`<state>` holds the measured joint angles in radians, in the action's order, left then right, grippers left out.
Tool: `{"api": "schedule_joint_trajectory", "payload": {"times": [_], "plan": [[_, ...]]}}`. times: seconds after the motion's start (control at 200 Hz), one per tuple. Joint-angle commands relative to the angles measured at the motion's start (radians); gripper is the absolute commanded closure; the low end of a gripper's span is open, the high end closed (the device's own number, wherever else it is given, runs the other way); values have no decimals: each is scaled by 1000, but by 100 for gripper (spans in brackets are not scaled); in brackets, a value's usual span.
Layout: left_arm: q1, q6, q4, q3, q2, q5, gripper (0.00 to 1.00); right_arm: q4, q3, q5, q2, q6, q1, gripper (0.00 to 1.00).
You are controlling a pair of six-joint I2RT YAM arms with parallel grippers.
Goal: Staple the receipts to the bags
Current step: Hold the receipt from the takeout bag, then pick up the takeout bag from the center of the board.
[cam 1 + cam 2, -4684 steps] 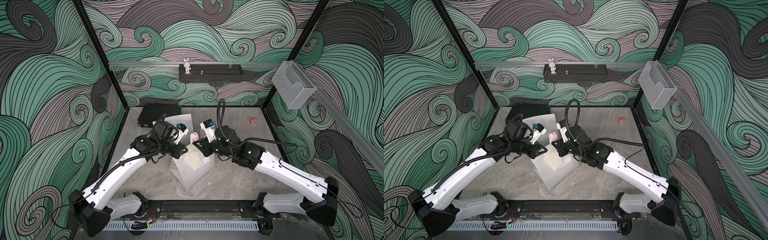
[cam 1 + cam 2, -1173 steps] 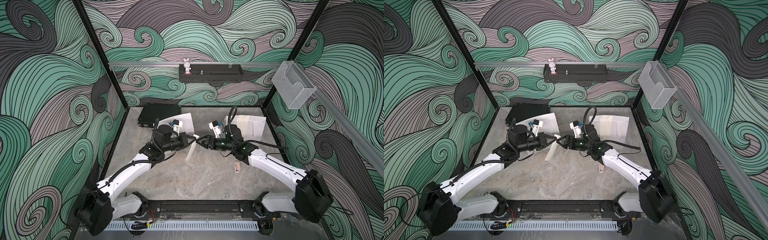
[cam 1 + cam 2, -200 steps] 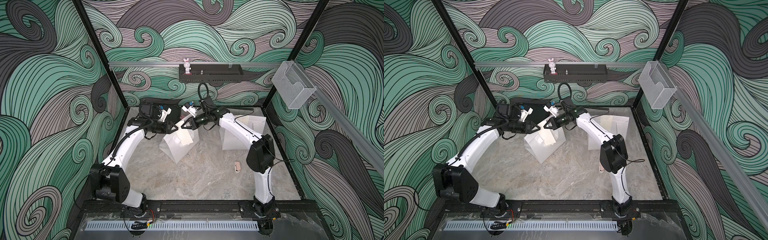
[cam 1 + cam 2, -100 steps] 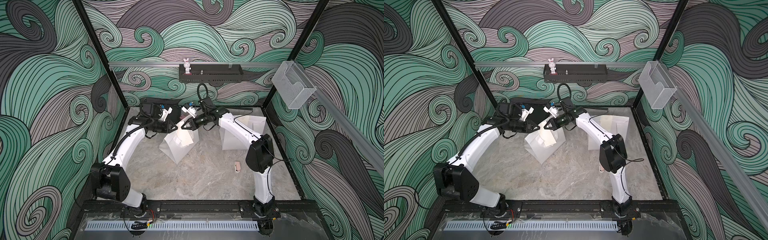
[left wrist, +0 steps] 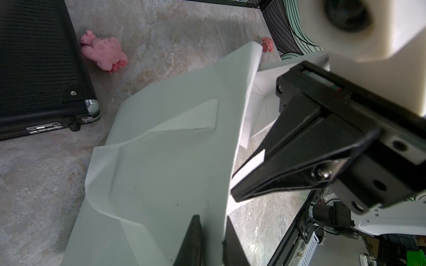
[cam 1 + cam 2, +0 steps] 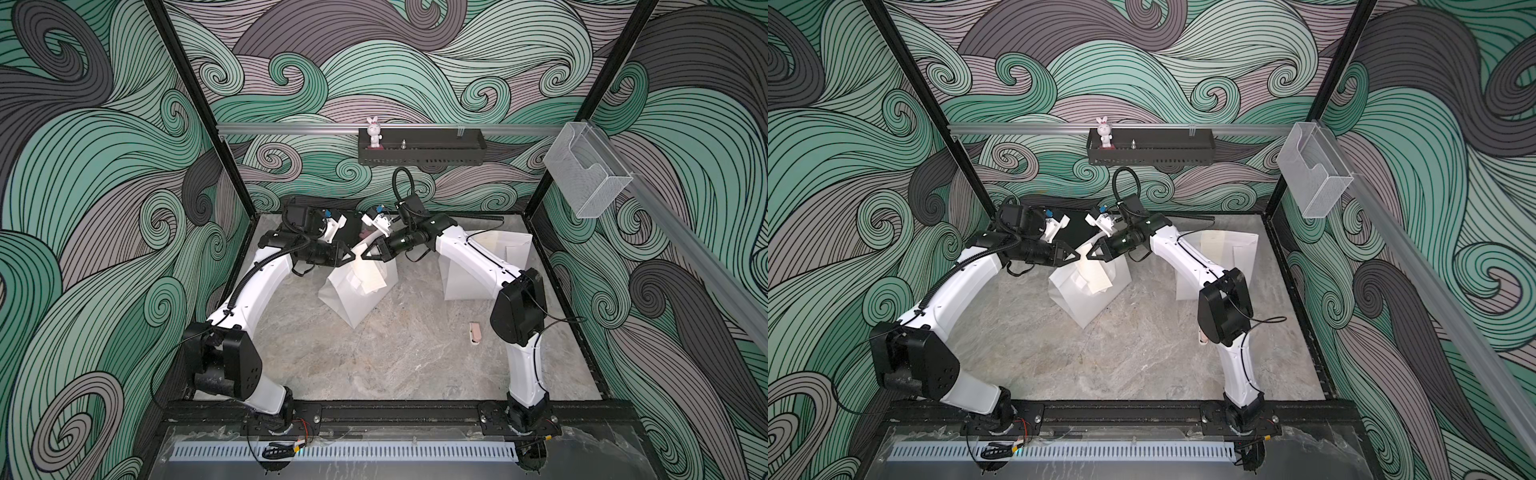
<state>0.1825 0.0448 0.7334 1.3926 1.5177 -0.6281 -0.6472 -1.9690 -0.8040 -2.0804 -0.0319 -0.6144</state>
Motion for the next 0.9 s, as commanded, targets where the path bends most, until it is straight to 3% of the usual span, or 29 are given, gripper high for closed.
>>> {"api": "schedule_joint_trajectory", "payload": {"times": [0.0, 0.07, 0.18, 0.285, 0.436, 0.726, 0.891], "plan": [[14, -22, 34, 40, 9, 5, 86, -5, -34, 7, -14, 20, -8, 100], [16, -23, 34, 39, 9, 7, 100, -8, -37, 5, -16, 20, -8, 99], [18, -26, 37, 46, 6, 13, 100, -9, -30, 11, -13, 18, -8, 85], [20, -26, 40, 45, -2, 13, 100, -7, -7, 45, 14, 6, -9, 61], [28, -29, 46, 32, -26, 15, 100, 43, 111, 146, 132, -60, -9, 45], [100, -31, 71, -17, -121, 40, 100, 170, 565, 438, 532, -192, 6, 43], [189, -38, 93, -40, -163, 76, 100, 46, 768, 644, 746, -255, 27, 44]]}}
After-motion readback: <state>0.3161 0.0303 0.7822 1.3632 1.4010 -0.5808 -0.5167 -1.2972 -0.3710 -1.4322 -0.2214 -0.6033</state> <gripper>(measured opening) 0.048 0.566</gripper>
